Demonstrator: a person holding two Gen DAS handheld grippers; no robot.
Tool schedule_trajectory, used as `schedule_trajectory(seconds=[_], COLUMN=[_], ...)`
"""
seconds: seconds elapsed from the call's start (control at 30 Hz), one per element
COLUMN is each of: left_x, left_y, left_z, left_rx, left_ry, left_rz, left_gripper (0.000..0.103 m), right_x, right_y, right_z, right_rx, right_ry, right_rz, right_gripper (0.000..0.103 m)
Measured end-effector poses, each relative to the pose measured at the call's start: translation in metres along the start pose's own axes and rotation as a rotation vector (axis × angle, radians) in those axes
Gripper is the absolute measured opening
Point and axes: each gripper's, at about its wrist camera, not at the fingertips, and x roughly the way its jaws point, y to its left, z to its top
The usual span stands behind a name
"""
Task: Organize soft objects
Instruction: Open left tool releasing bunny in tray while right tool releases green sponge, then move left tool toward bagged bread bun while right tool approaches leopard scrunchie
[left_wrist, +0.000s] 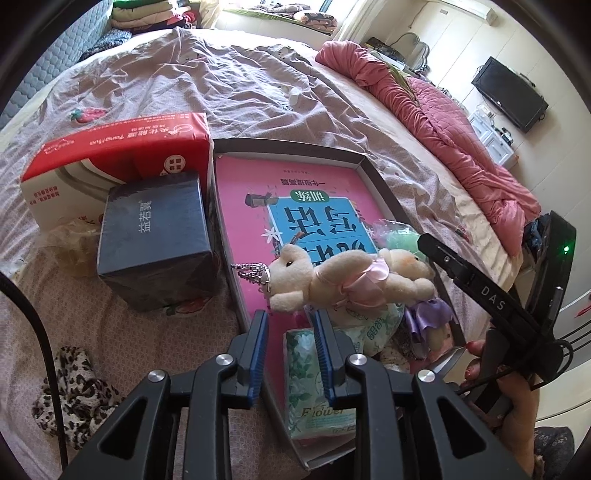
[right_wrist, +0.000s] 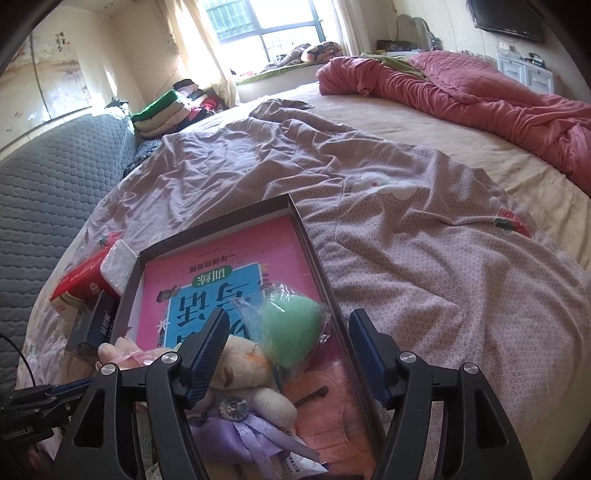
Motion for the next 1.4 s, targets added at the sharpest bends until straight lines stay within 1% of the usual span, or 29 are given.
schedule_trajectory(seconds=[0.1, 0.23, 0.37, 0.57, 0.87, 1.03, 1.1, 1.2, 1.4], left_x=[-0.002, -0.007, -0.013, -0.022, -0.042, -0.054, -0.059, -0.067, -0.082], left_y=[-0.002, -0.003, -0.005, -0.002, 0.005, 0.008, 0.009, 0.011, 0.020], left_z=[0.000, 0.000, -0.001, -0.001, -0.001, -0.001, -0.002, -0.003, -0.003], left_rx=[0.012, 0.022, 0.043, 0.045, 0.047, 0.043, 0.042, 0.047, 0.041], left_ry=[-0.004, -0.011, -0.029, -0.050, -0.085, -0.108, -0.117, -0.133, -0.154], left_rz=[0.010, 0.017, 0.037, 0.055, 0.081, 0.079, 0.079, 0.081, 0.106], left_gripper=[0.035, 0.037, 0.043, 0.046, 0.050, 0.053, 0.058, 0.061, 0.064], right_x=[-0.003, -0.010, -0.013, -0.018, -0.036, -0.047, -0.053, -0.063, -0.078], right_y=[0.001, -0.001, -0.004, 0.002, 0.024, 0.039, 0.044, 0.057, 0.083], right_z=[0.001, 0.001, 0.002, 0.002, 0.003, 0.003, 0.004, 0.003, 0.001], right_rx=[-0.011, -0.004, 0.007, -0.021, -0.087, -0.126, -0.133, -0.161, -0.184], right_ry=[-0.015, -0.039, -0.049, -0.061, -0.111, -0.146, -0.155, -0.184, -0.192], right_rz=[-0.020, -0.056, -0.075, -0.091, -0.105, -0.122, -0.120, -0.133, -0.081], right_gripper=[0.070, 0.074, 0.074, 0.075, 0.075, 0.075, 0.075, 0.076, 0.080])
